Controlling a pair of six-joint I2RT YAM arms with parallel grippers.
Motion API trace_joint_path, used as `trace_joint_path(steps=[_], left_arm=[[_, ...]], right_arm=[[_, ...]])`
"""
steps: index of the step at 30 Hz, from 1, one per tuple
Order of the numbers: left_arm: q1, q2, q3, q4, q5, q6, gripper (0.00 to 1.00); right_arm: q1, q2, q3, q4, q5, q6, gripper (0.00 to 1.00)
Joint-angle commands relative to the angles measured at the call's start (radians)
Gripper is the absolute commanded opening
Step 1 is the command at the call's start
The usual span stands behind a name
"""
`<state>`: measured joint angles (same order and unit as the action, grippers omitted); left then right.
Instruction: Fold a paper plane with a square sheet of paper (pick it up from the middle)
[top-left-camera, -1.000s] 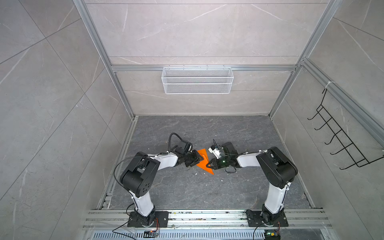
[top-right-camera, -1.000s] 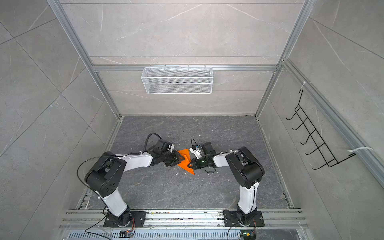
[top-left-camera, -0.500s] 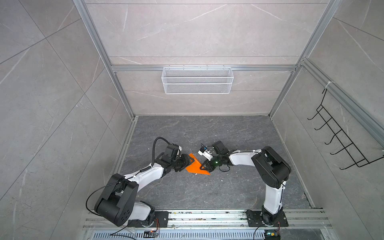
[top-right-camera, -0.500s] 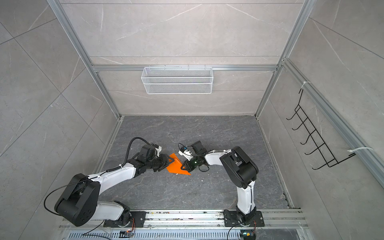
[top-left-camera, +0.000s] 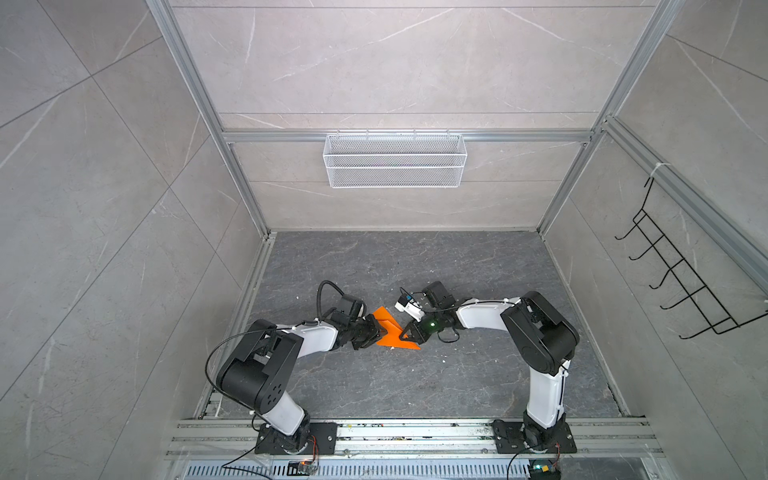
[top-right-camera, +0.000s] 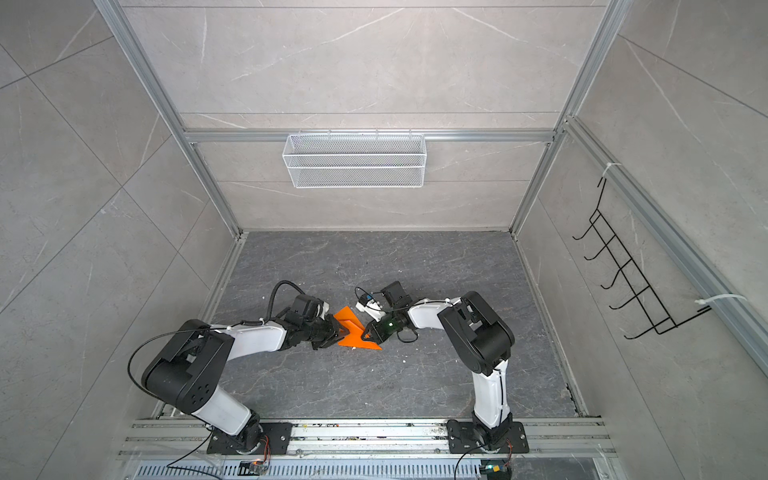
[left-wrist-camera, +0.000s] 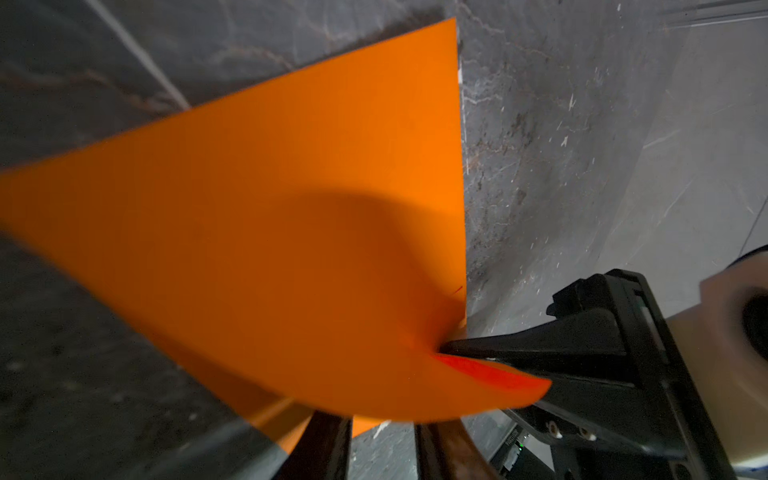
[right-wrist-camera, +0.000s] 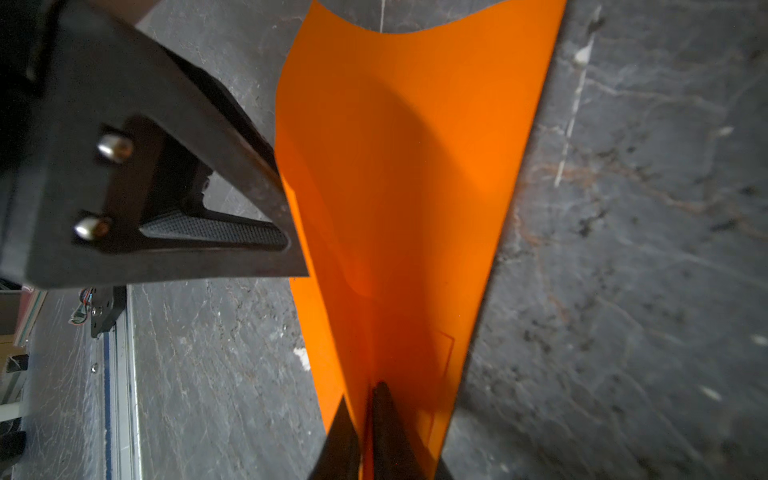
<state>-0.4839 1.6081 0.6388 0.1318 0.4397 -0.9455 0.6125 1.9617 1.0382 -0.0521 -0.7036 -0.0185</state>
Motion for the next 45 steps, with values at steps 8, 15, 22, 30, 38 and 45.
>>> trace_joint_path(steps=[8,15,22,30,38,45], left_arm=[[-0.004,0.05,0.015,-0.058,-0.024,-0.047,0.21],[-0.004,0.058,0.012,-0.063,-0.03,-0.053,0.2],[-0.003,0.06,0.009,-0.06,-0.031,-0.053,0.2],[-0.004,0.03,0.031,-0.037,0.001,-0.029,0.21],[-0.005,-0.016,0.079,0.05,0.076,0.008,0.23],[-0.01,0.069,0.117,0.078,0.095,-0.014,0.19]], right_arm=[[-0.004,0.004,-0.02,0.027,0.015,0.164,0.17],[-0.013,-0.004,-0.043,0.064,0.016,0.3,0.16],[-0.023,0.028,-0.046,0.061,0.018,0.349,0.1],[-0.035,0.058,-0.016,0.0,0.016,0.341,0.08],[-0.037,0.083,0.016,-0.053,0.01,0.307,0.1],[-0.038,0.101,0.039,-0.087,0.009,0.288,0.11]])
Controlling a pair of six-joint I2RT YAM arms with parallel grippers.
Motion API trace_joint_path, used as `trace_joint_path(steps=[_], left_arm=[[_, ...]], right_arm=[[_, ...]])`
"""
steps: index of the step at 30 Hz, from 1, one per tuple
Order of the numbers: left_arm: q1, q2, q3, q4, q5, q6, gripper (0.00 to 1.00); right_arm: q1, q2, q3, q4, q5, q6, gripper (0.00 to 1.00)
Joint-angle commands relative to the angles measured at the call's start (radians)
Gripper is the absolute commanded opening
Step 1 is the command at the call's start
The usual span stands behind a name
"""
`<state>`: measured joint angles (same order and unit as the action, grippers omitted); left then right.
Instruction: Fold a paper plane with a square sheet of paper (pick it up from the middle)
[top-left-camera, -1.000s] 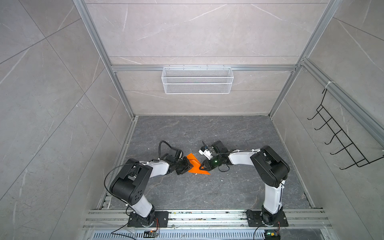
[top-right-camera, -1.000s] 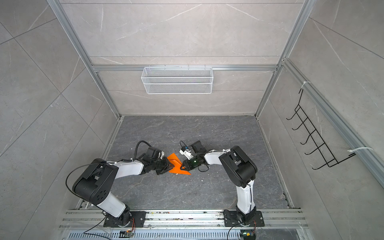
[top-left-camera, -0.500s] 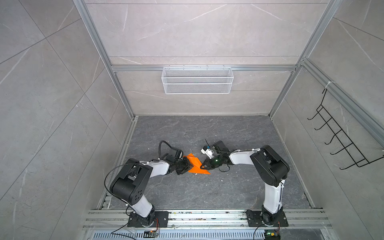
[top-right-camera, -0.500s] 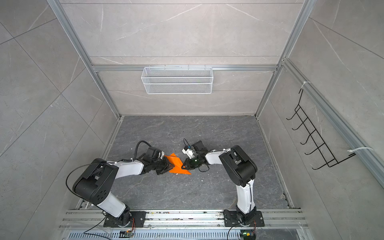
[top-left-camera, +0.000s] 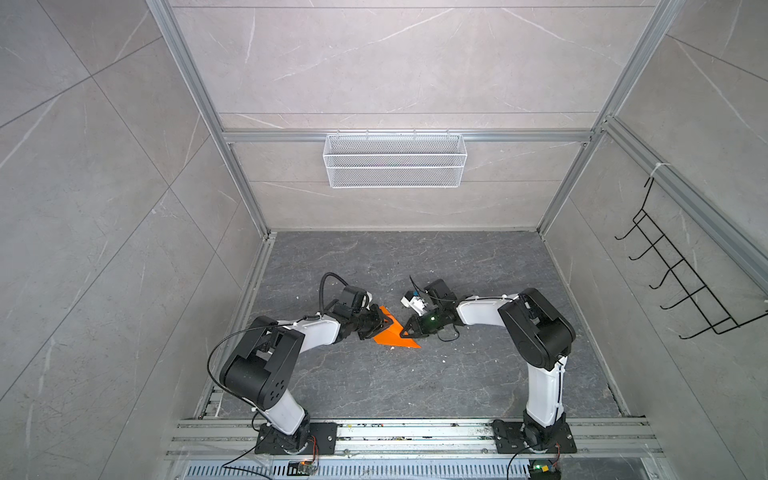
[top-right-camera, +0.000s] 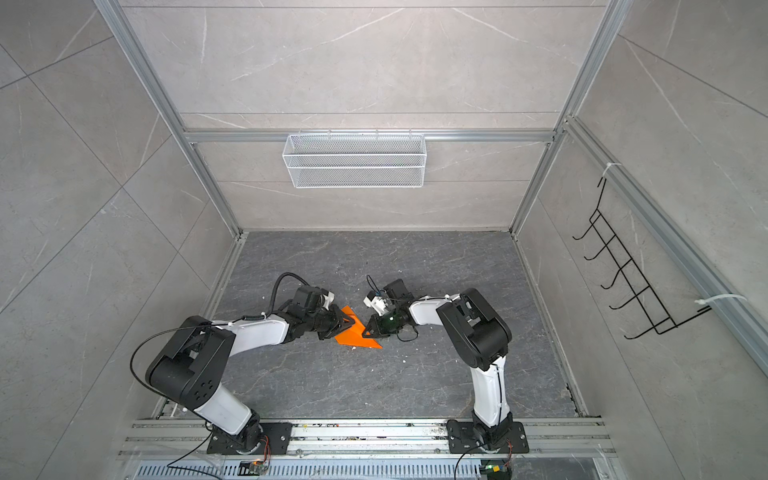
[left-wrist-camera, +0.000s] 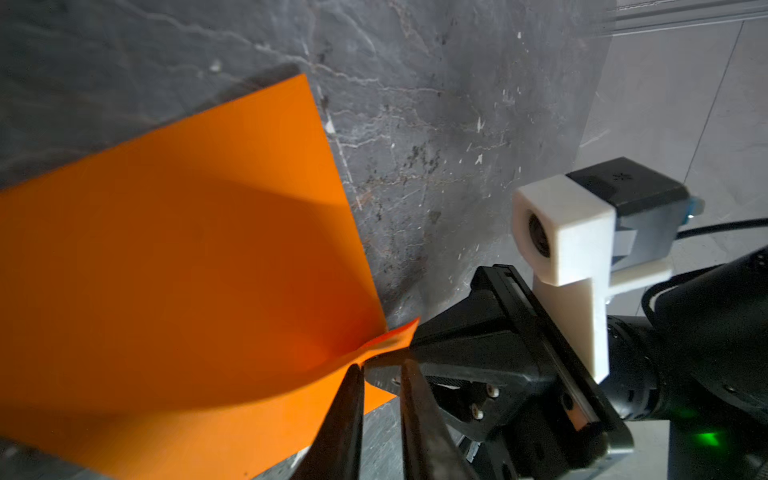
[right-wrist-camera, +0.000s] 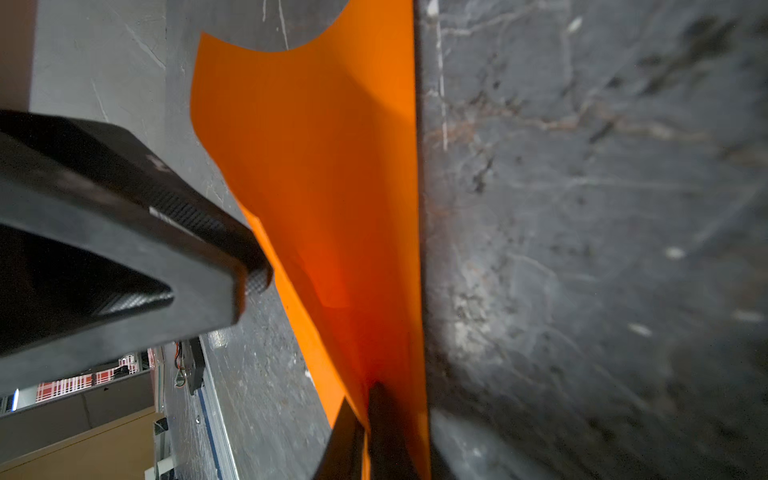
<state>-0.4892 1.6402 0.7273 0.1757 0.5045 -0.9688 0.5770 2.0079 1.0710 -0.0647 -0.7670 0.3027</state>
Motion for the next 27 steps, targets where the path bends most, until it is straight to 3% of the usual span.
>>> trace_joint_path(steps=[1,8,27], left_arm=[[-0.004,0.049,0.032,0.037,0.028,0.003,0.18],[-0.005,0.093,0.036,0.033,0.002,-0.018,0.14],[-0.005,0.126,0.047,-0.001,-0.025,0.002,0.13]], right_arm=[[-0.002,0.058,0.01,-0.08,0.072,-0.036,0.11],[-0.003,0.061,0.017,-0.093,0.07,-0.041,0.13],[-0.013,0.064,0.019,-0.098,0.063,-0.026,0.15]])
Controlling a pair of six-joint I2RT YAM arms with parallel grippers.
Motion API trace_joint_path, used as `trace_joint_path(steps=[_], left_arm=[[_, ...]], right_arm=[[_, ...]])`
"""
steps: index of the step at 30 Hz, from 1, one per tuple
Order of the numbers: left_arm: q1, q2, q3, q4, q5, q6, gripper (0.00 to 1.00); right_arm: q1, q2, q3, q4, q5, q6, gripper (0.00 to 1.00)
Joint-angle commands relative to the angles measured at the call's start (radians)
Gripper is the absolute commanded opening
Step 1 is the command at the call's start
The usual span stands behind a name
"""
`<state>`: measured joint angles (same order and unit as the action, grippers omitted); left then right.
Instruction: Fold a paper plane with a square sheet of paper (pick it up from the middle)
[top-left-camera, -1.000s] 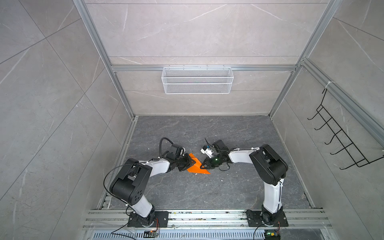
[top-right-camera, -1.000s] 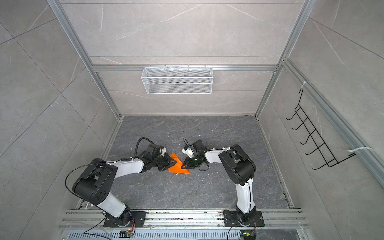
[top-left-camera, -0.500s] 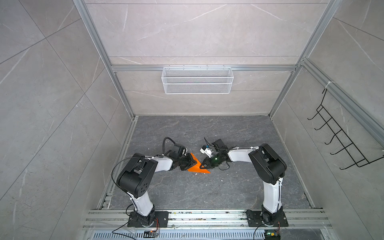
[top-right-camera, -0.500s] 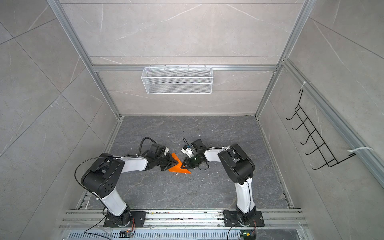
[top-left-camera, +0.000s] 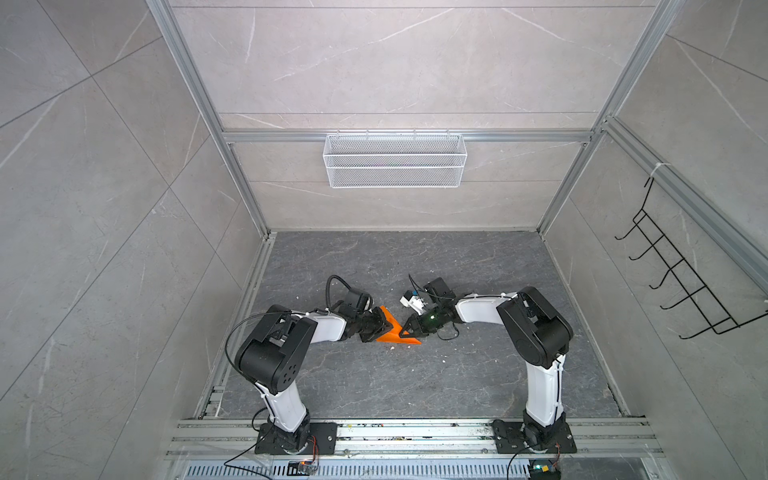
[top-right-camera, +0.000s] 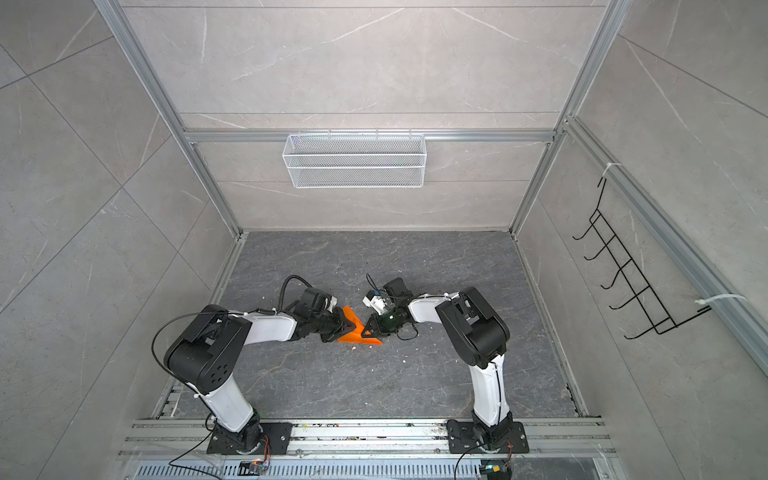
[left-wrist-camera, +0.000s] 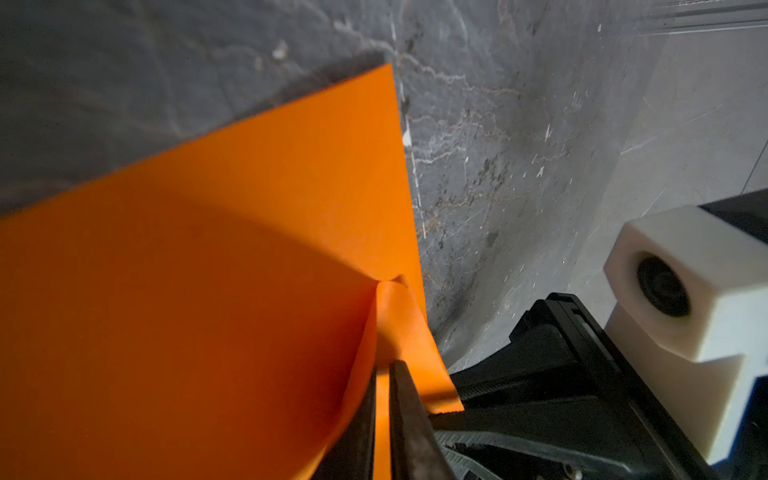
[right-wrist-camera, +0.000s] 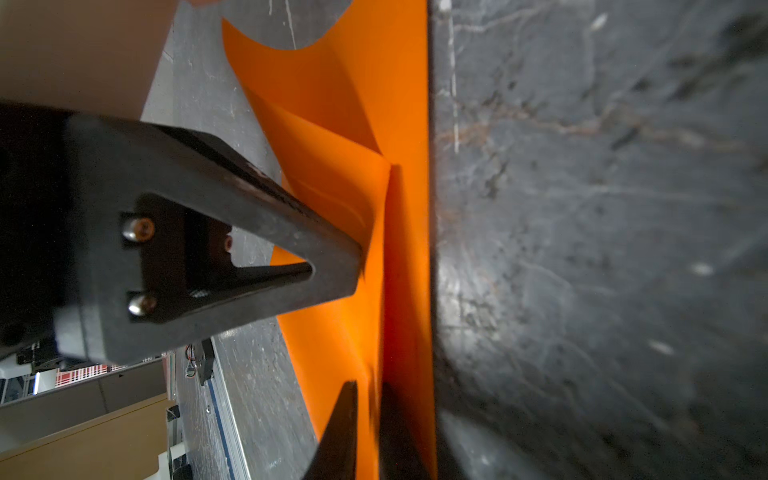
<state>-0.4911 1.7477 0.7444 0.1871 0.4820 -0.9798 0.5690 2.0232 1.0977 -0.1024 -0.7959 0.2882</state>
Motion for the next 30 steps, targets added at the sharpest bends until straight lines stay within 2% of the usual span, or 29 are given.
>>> trace_joint_path(steps=[1,16,30], left_arm=[[-0.002,0.021,0.032,-0.009,0.004,0.015,0.13],[-0.002,0.02,-0.011,-0.058,-0.028,0.032,0.13],[0.0,0.008,-0.014,-0.052,-0.029,0.027,0.14]], right_arm=[[-0.004,0.047,-0.01,-0.058,0.092,-0.011,0.15],[-0.006,-0.138,-0.043,-0.097,0.043,0.095,0.21],[-0.005,-0.073,-0.057,-0.148,0.107,0.065,0.12]])
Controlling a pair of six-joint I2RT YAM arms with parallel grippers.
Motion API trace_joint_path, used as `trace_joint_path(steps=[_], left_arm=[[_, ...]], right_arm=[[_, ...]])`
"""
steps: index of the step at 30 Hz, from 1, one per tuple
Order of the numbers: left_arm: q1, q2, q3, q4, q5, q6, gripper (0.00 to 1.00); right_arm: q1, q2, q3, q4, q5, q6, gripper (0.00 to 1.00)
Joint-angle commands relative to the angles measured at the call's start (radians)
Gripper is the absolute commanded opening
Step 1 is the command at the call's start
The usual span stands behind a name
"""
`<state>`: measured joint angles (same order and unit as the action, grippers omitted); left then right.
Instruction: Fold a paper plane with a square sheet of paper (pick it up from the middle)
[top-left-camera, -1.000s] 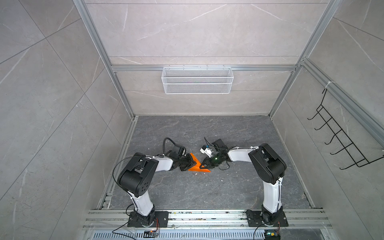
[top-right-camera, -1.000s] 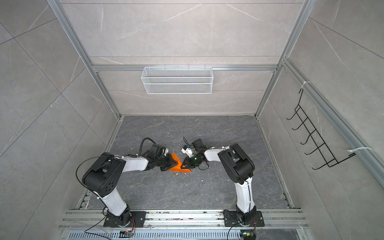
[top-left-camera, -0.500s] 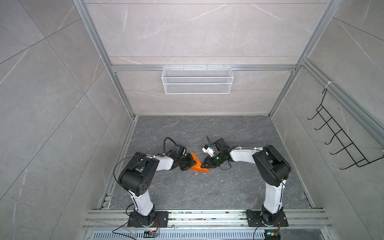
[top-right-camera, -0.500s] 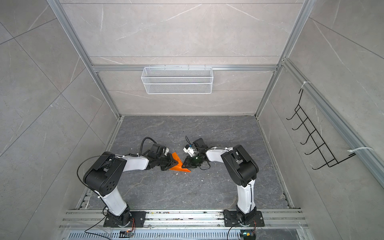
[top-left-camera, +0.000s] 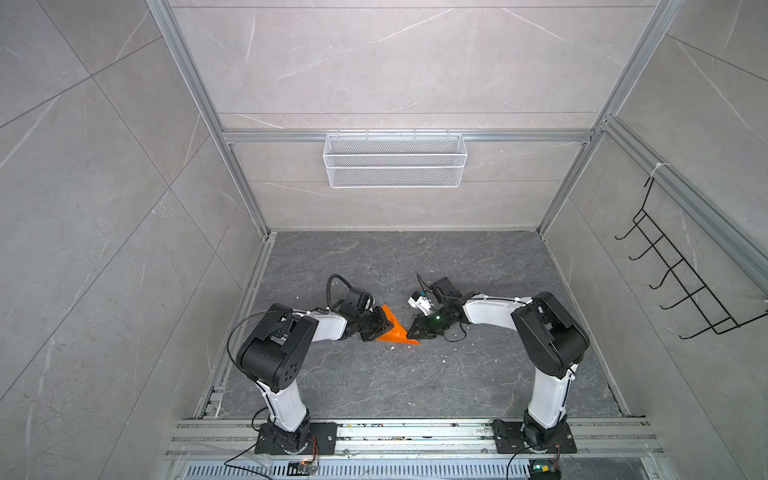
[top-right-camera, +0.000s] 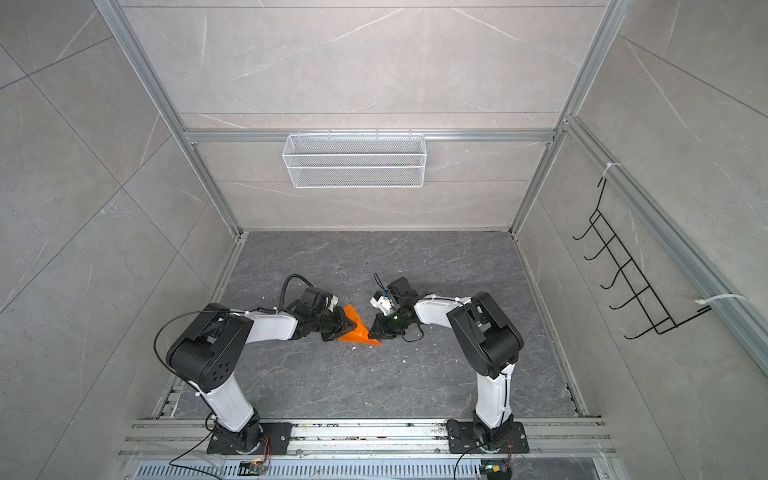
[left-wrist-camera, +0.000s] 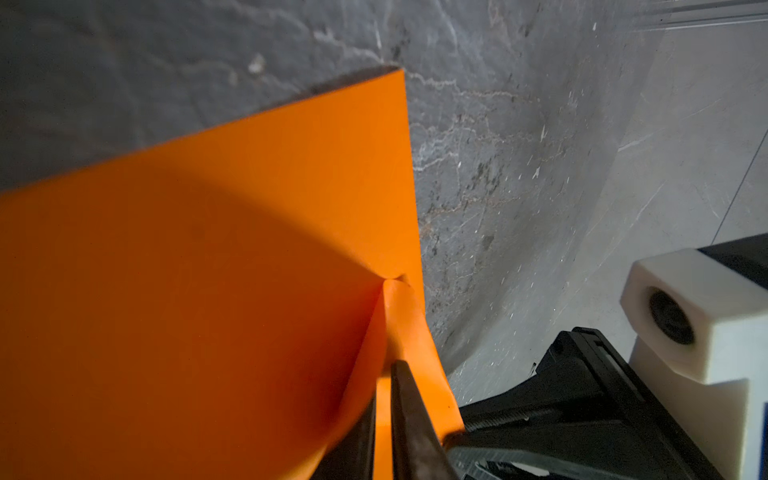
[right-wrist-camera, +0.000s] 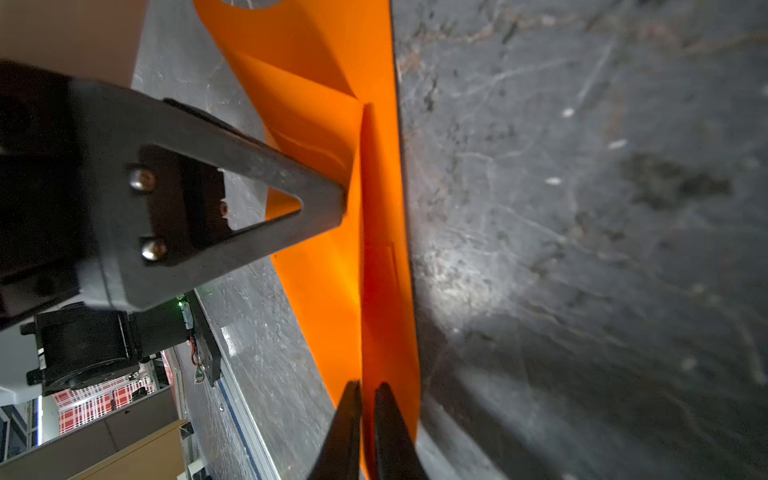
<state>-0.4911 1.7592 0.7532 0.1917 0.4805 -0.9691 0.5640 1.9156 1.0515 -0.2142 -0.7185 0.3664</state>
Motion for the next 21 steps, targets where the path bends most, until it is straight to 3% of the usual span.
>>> trace_joint_path(steps=[1,8,21], left_arm=[[-0.001,-0.004,-0.022,-0.056,-0.027,0.017,0.15],[-0.002,-0.005,-0.018,-0.059,-0.026,0.015,0.15],[-0.001,-0.013,-0.024,-0.061,-0.022,0.023,0.16]], right_arm=[[0.0,0.04,-0.012,-0.039,0.033,-0.016,0.11],[0.002,0.045,-0.023,-0.047,0.071,-0.022,0.14],[0.0,-0.065,-0.063,-0.05,0.024,-0.009,0.19]])
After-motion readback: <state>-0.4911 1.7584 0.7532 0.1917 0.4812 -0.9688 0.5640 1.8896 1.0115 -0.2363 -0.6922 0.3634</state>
